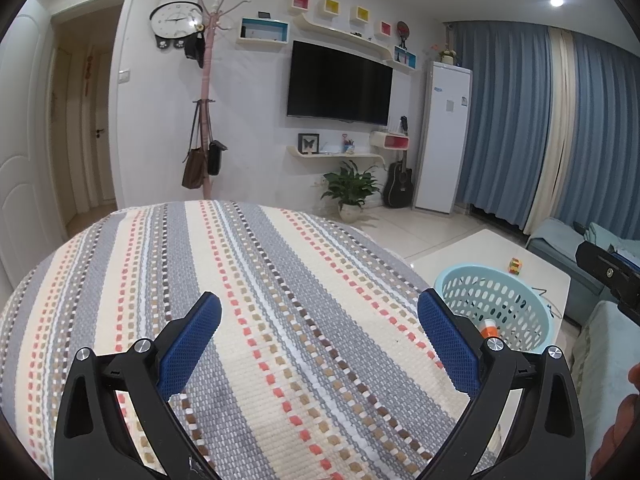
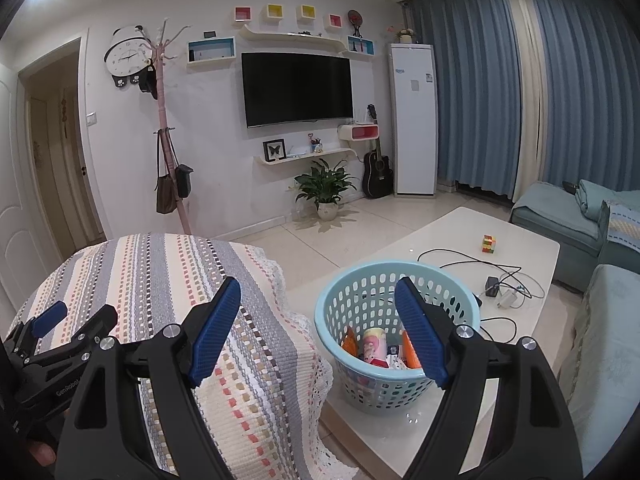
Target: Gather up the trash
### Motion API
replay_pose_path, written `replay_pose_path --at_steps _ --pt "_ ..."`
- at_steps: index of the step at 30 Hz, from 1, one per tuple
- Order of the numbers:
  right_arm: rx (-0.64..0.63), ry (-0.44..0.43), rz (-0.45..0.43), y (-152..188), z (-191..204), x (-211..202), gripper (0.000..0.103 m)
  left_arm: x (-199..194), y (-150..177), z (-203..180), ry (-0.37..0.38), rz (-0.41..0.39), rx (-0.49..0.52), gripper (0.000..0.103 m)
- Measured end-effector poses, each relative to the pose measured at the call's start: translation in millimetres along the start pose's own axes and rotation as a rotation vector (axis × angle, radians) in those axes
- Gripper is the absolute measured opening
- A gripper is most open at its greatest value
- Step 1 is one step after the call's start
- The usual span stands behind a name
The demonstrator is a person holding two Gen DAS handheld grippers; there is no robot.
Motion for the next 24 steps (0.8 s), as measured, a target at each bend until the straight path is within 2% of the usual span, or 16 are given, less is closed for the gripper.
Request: replay_pose_path --at_steps 24 --pt "0.011 -0.005 0.014 5.8 -4.3 1.8 0.079 0.3 1.3 -1.9 0.005 0.004 0.003 0.096"
Point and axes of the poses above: each gripper's, at about its wrist camera, not at the fingertips, and x roughly the way its jaws point, z to its left, y to its underside, the point moved 6 cm from there along x, roughly the way its jaws point, and after that the axes turned 14 degrees about -z, right-handed, at the moved point
